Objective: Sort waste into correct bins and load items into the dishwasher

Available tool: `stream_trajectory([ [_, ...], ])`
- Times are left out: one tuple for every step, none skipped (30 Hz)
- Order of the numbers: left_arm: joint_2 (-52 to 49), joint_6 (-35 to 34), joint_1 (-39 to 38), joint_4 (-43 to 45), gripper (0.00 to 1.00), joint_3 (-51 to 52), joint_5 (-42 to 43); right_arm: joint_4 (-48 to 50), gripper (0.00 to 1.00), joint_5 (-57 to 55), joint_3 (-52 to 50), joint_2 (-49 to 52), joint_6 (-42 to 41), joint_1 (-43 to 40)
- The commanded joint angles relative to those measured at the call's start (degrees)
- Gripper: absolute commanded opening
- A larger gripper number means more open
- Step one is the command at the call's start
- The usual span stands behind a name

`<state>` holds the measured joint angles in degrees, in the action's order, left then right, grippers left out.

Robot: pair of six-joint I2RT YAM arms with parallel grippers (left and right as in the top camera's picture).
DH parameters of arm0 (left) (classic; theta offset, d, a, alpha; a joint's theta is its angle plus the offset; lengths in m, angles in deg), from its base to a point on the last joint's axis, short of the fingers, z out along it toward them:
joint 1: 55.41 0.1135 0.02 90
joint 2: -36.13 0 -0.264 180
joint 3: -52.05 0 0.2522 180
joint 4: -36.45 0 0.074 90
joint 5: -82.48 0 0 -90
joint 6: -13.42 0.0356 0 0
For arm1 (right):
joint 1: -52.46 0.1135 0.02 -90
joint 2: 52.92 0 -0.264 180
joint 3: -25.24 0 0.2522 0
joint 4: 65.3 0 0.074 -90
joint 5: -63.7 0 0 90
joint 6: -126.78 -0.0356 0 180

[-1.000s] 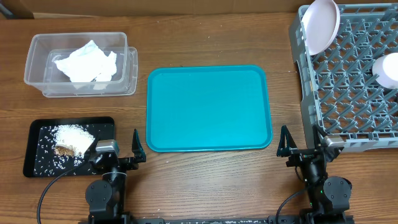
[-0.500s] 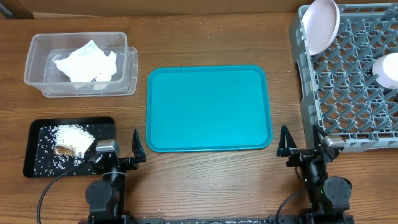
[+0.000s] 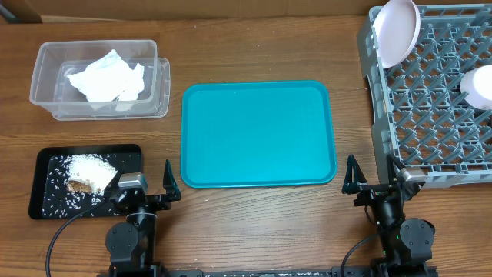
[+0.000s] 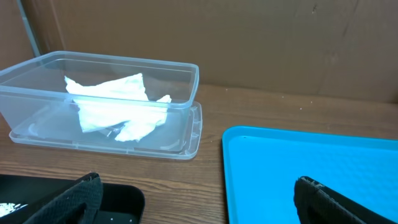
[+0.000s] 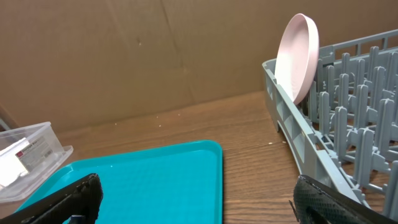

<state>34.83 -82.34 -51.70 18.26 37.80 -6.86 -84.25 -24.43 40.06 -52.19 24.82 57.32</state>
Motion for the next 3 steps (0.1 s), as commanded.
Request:
stream_trajectory([
  [-0.2, 0.9, -0.5, 0.0, 1.0, 0.2, 0.0, 0.4, 1.0, -0.7, -0.6, -0.6, 0.0, -0.3],
  [-0.2, 0.9, -0.5, 0.0, 1.0, 0.2, 0.0, 0.4, 1.0, -0.7, -0.6, -0.6, 0.0, -0.3],
  [-0.2, 0.9, -0.5, 0.0, 1.0, 0.2, 0.0, 0.4, 1.0, -0.7, -0.6, -0.6, 0.0, -0.3],
])
